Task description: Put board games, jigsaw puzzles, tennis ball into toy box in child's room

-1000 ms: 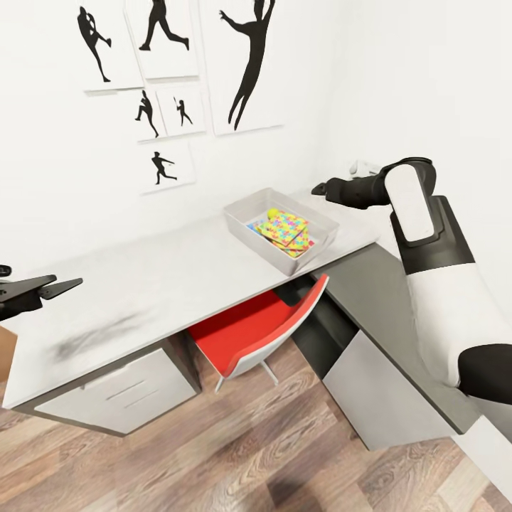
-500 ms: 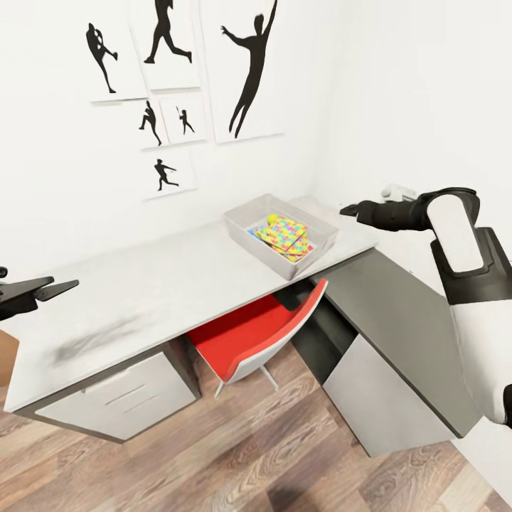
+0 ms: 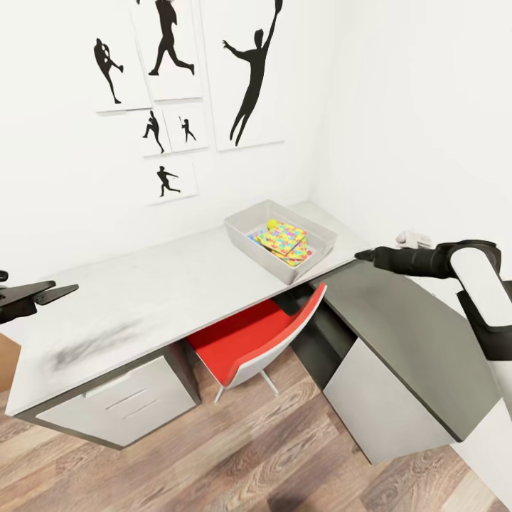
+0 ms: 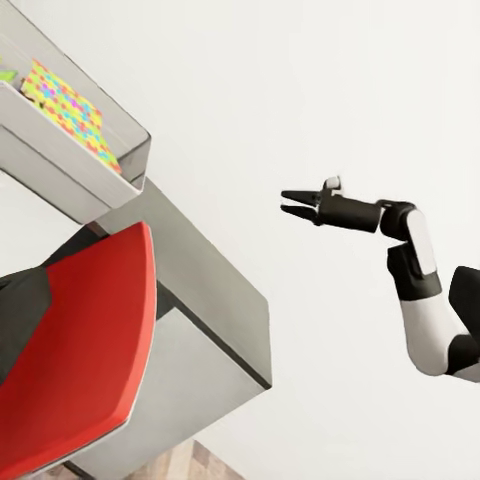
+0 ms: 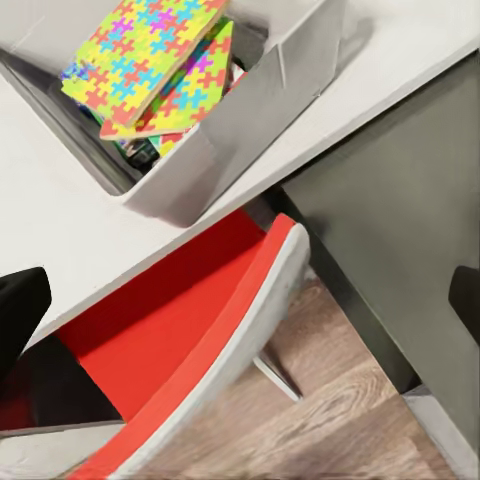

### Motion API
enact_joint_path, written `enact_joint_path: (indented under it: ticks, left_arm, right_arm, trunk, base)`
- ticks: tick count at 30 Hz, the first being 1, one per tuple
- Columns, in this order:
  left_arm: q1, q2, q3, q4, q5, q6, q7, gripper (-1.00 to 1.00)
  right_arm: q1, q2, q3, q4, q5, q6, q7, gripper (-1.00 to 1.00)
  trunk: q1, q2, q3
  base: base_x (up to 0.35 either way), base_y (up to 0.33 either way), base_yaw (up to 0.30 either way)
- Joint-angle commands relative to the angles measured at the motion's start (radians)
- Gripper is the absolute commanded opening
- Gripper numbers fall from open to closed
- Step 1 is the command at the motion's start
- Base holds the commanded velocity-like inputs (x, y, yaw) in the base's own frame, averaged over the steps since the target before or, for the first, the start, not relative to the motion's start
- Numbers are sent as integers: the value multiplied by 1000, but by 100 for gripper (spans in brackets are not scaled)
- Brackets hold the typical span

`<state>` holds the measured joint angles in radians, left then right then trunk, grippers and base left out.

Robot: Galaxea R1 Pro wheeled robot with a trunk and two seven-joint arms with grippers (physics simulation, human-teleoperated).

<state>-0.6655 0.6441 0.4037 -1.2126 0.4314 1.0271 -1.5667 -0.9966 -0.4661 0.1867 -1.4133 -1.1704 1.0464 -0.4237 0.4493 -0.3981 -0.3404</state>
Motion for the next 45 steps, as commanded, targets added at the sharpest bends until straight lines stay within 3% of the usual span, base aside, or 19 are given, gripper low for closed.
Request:
enact_joint_path:
  ticks: [1,3,8,14,20,26,31,35,40,42,45]
  left_arm:
    - [0,1,0,4,-3,10,-4,100]
    - [13,1,0,21,-15,7,-4,100]
    - [46,2,1,33,-24,3,-4,100]
    - [72,7,1,36,-26,1,-4,100]
    - [121,13,1,40,-27,-30,-4,100]
    - [162,12,0,54,-28,-59,-4,100]
    - [232,5,0,63,-24,-133,-4,100]
    - [290,2,0,72,-20,-167,-4,100]
    - [336,1,1,82,-14,-190,-4,100]
    - [351,2,1,88,-13,-193,-4,100]
    - [374,9,3,95,-11,-195,-4,100]
  right_arm:
    - [12,-7,2,-4,-19,1,-10,100]
    - [68,-22,2,-18,-46,1,-10,100]
    - [197,-31,-2,-53,-64,-6,-10,100]
    - [282,-32,-25,-98,-68,-6,-10,100]
    - [416,-23,-31,-113,-68,-16,-8,100]
    - [525,-16,-31,-114,-69,-92,-7,100]
    - [614,-3,-26,-115,-64,-157,-7,100]
    - [673,23,-23,-114,-59,-211,-6,100]
    - [727,79,-13,-105,-52,-253,-7,100]
    - [734,102,7,-104,-36,-260,-7,100]
    - [739,130,45,-104,21,-278,-7,100]
  trunk:
    - [1,-2,0]
    - [1,-2,3]
    - [1,-2,12]
    - [1,-2,21]
    - [1,-2,31]
    - [1,-2,41]
    - [1,-2,50]
    - [1,-2,56]
    - [1,-2,65]
    - [1,-2,68]
    - [1,-2,73]
  base:
    - [0,0,0]
    - [0,0,0]
    - [0,0,0]
    - [0,0,0]
    - [0,0,0]
    - [0,0,0]
    - [-28,0,0]
    - [-86,0,0]
    - [-136,0,0]
    - [-152,0,0]
    - [-78,0,0]
